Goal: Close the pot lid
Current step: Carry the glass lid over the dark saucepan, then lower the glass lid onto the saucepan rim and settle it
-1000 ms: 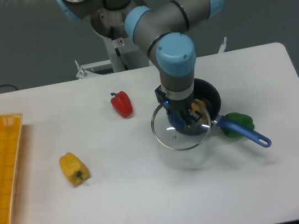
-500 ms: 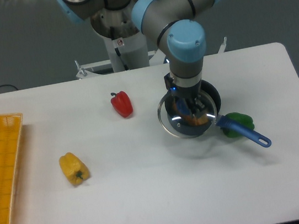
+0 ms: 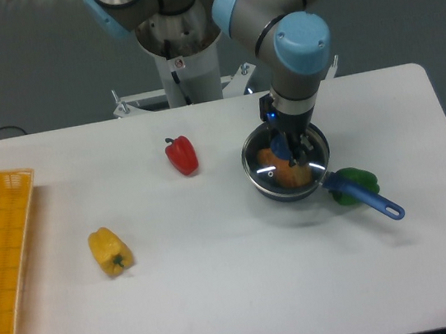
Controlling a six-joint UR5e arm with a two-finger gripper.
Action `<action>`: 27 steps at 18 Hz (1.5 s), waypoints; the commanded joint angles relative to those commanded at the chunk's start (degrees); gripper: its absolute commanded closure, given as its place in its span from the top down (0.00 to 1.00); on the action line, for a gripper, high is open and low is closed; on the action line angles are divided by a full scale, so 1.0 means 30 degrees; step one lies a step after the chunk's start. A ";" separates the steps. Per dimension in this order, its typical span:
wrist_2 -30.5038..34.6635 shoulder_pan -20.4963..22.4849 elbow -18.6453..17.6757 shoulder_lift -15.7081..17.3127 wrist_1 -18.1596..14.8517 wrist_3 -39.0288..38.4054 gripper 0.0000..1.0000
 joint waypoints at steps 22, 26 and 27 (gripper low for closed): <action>0.1026 -0.0058 -0.0850 0.0235 0.0117 0.0472 0.61; 0.1026 -0.0087 -0.0734 0.0176 0.0176 0.0443 0.61; 0.1026 -0.0087 -0.0675 0.0147 0.0176 0.0442 0.61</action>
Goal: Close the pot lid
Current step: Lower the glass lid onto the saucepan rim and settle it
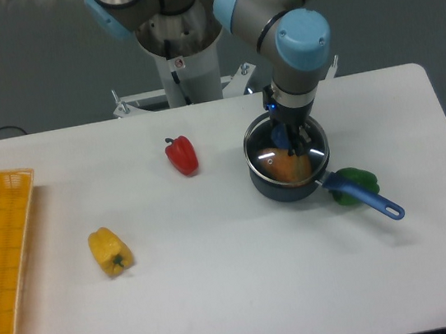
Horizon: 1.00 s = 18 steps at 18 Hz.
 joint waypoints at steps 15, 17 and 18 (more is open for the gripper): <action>0.0117 0.0029 0.0001 -0.0176 0.0029 0.0410 0.62; 0.0117 0.0059 -0.0028 -0.0176 0.0029 0.0556 0.63; 0.0117 0.0059 -0.0029 -0.0176 0.0029 0.0615 0.63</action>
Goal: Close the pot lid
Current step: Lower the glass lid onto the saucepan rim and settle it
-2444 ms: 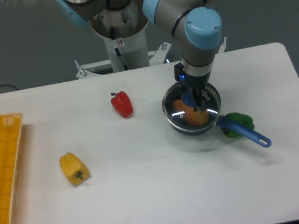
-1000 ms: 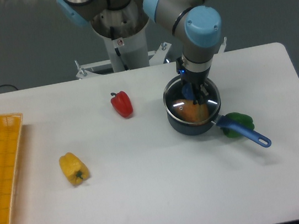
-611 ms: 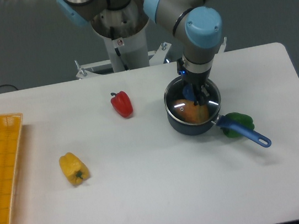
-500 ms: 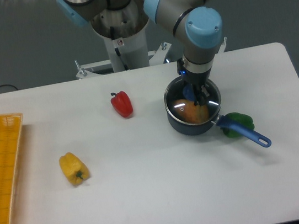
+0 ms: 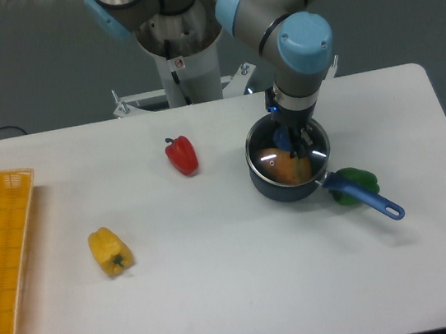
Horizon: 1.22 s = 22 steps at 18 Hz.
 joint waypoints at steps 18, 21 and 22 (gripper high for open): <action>0.0029 0.0029 0.0146 -0.0176 0.0088 0.0088 0.63; 0.0029 0.0029 0.0175 -0.0293 0.0088 0.0088 0.64; 0.0029 0.0029 0.0176 -0.0293 0.0088 0.0088 0.64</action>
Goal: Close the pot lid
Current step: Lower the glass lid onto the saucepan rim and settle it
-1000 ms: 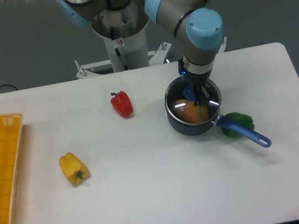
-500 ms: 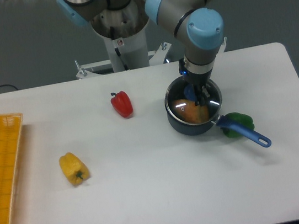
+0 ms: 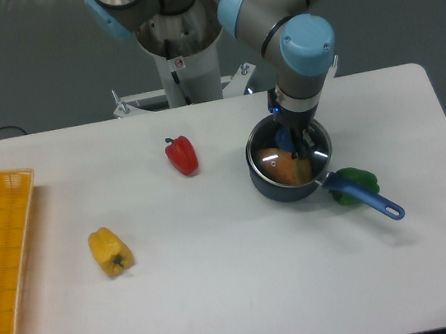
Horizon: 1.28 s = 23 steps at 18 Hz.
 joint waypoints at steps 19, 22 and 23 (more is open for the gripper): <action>0.0000 -0.0029 -0.0029 -0.0059 0.0029 0.0000 0.79; 0.0000 -0.0058 -0.0058 -0.0059 0.0029 0.0000 0.79; 0.0000 -0.0059 -0.0059 -0.0059 0.0029 0.0000 0.80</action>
